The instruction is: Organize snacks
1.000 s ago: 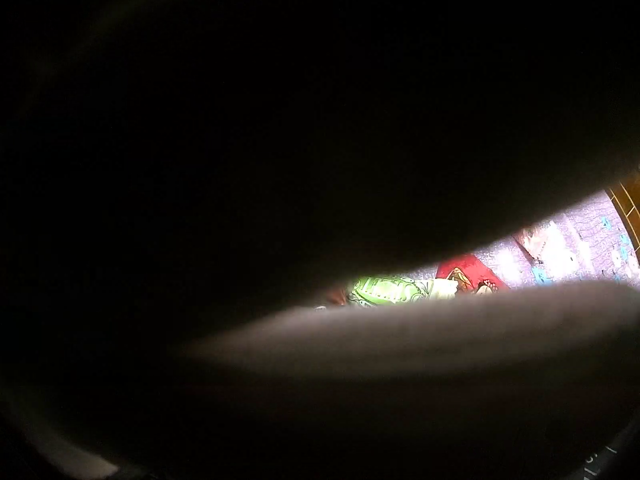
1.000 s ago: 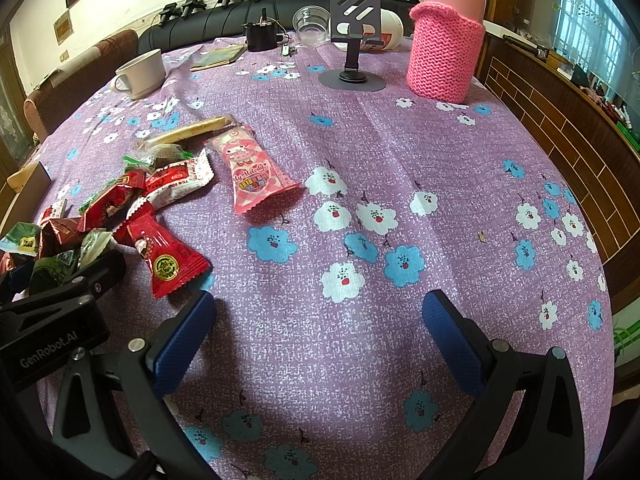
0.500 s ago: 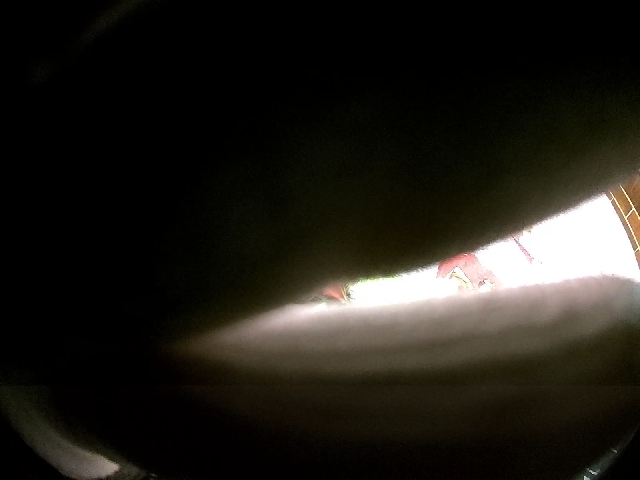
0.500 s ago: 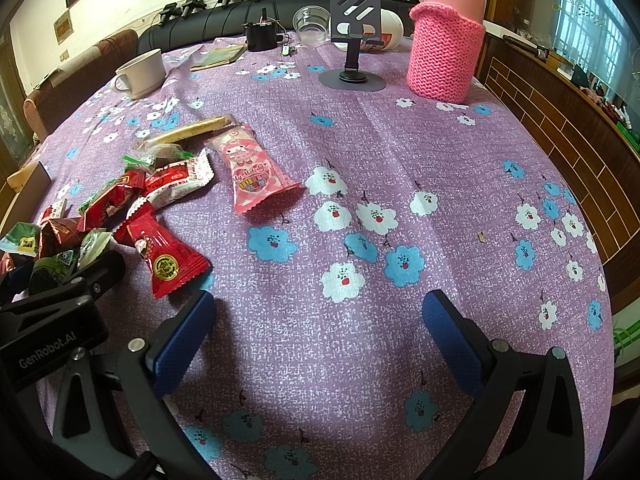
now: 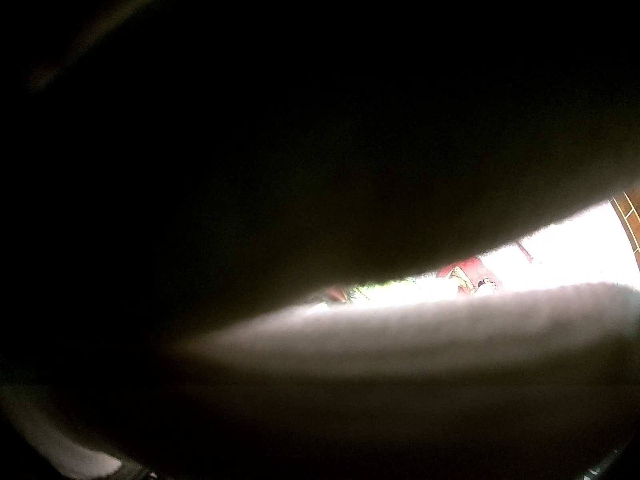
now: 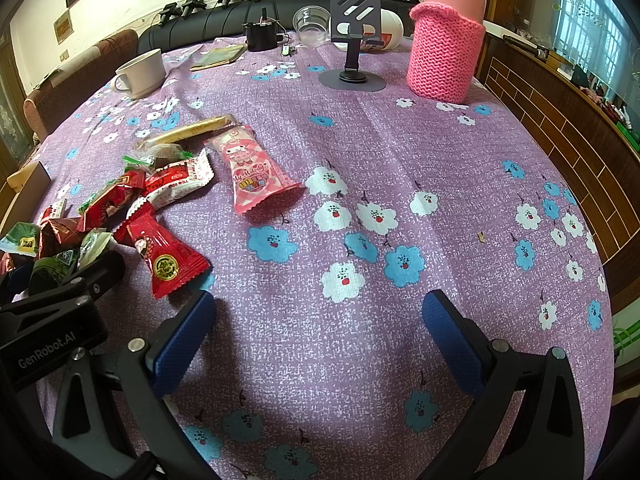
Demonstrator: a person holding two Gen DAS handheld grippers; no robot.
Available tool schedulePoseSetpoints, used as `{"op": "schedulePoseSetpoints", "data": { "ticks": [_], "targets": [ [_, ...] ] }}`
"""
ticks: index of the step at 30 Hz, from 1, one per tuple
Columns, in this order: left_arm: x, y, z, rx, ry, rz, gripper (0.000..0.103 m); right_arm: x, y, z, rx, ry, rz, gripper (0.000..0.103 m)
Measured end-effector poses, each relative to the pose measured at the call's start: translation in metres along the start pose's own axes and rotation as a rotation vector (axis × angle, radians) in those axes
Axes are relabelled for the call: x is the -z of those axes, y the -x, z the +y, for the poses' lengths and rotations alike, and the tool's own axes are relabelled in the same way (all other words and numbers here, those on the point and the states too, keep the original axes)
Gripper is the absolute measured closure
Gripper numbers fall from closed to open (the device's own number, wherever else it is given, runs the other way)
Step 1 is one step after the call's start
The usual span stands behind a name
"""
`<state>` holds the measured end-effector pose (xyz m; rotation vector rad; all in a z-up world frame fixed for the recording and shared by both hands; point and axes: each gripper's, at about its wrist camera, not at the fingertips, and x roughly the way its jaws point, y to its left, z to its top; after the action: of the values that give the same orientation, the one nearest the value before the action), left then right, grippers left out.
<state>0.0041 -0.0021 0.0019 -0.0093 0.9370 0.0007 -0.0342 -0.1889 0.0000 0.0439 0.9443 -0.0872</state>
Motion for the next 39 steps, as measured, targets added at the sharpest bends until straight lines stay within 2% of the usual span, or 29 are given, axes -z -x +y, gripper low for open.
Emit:
{"op": "schedulePoseSetpoints", "data": {
  "ticks": [39],
  "targets": [
    [-0.0025,-0.0027,0.0038,0.003,0.003,0.001,0.001,-0.0004,0.0005,-0.0007,0.001,0.000,0.002,0.000]
  ]
}}
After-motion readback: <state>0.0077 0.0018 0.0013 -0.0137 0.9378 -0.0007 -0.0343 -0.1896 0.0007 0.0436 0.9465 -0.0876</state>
